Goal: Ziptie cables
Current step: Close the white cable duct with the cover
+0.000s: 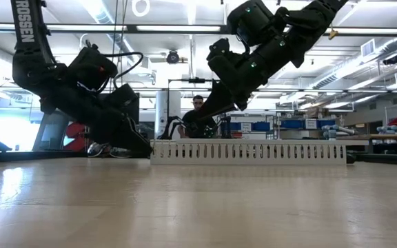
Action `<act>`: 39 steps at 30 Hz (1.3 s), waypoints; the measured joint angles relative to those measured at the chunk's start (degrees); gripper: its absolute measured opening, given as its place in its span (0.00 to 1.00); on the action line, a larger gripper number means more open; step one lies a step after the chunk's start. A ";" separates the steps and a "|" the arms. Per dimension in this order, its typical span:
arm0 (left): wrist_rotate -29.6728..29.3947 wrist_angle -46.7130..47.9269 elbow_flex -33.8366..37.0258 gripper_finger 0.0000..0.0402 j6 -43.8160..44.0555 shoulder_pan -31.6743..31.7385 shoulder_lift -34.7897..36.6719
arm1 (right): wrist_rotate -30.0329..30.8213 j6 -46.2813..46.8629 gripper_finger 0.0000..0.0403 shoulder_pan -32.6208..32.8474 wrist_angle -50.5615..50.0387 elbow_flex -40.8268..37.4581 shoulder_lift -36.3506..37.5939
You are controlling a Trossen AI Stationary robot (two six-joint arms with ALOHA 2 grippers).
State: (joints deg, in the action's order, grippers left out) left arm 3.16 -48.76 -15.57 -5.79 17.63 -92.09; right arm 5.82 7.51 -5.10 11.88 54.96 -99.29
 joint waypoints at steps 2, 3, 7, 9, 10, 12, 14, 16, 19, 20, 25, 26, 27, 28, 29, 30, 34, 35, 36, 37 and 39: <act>-0.01 -0.12 0.00 0.70 0.40 0.00 0.00 | 0.02 0.00 0.00 0.00 -0.02 -0.02 0.00; -0.02 -0.07 0.00 0.70 1.19 0.00 0.00 | 0.00 0.02 0.00 0.00 0.00 -0.02 0.00; -0.09 -0.87 0.00 0.70 4.44 0.00 0.00 | 0.00 0.06 0.00 0.18 0.00 0.00 0.00; -0.11 -0.83 0.00 0.71 4.71 0.00 0.00 | 0.01 0.09 0.00 0.37 0.00 -0.01 0.00; -0.11 -0.86 0.00 0.72 4.71 0.00 0.00 | 0.00 0.12 0.00 0.46 0.00 0.00 0.00; -0.11 -0.82 0.00 0.76 4.76 -0.09 0.00 | 0.00 0.28 0.00 0.50 0.00 0.00 0.00; -0.11 -0.87 0.00 0.79 4.76 -0.09 0.00 | 0.00 0.44 0.00 0.55 0.00 0.00 0.00; -0.11 -1.07 0.00 0.84 4.76 -0.09 0.00 | 0.00 0.44 0.00 0.55 0.00 -0.01 0.00; -0.11 -1.17 0.00 0.90 4.78 -0.09 0.00 | 0.00 0.46 0.00 0.57 0.00 0.00 0.00; -0.11 -1.16 0.00 0.91 4.78 -0.09 0.00 | 0.02 0.46 0.00 0.59 -0.02 -0.02 0.00; -0.12 -1.89 0.00 0.93 4.80 -0.11 -0.38 | -0.01 0.46 0.00 0.63 0.00 -0.01 0.00; -0.10 -2.62 -0.01 0.93 4.80 -0.11 -0.74 | 0.00 0.44 0.00 0.63 -0.01 -0.01 0.00; 0.01 -3.45 -0.04 0.93 4.81 -0.11 -1.15 | 0.00 0.44 0.00 0.63 0.02 -0.02 0.00; 0.35 -4.07 -0.04 0.92 4.81 -0.11 -1.56 | 0.00 0.42 0.00 0.63 -0.01 -0.01 0.00; 0.48 -5.11 -0.04 0.92 4.84 -0.11 -2.17 | 0.00 0.44 0.00 0.63 -0.01 0.00 0.02; 0.48 -6.18 -0.05 0.92 4.90 -0.11 -2.86 | 0.00 0.46 0.00 0.63 -0.01 -0.01 0.02; 0.94 -10.12 -0.80 0.92 4.98 -0.11 -6.15 | -0.04 0.46 0.00 0.63 -0.02 -0.02 0.02; 1.25 -10.24 -1.25 0.92 5.00 -0.11 -7.13 | -0.25 0.46 0.00 0.63 -0.04 0.00 0.02; 1.63 -10.18 -1.80 0.92 5.00 -0.11 -8.07 | -0.50 0.46 0.00 0.63 -0.03 -0.01 0.02; 2.09 -10.10 -2.38 0.92 5.01 -0.11 -9.10 | -0.52 0.46 0.00 0.63 -0.04 0.00 0.02; 2.67 -10.27 -3.62 0.92 5.02 -0.11 -11.10 | -0.64 0.46 0.00 0.63 -0.03 -0.01 0.02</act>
State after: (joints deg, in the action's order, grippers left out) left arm 5.83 -59.02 -19.20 -0.78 17.52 -103.19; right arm 5.19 7.97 -4.47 11.85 54.95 -99.26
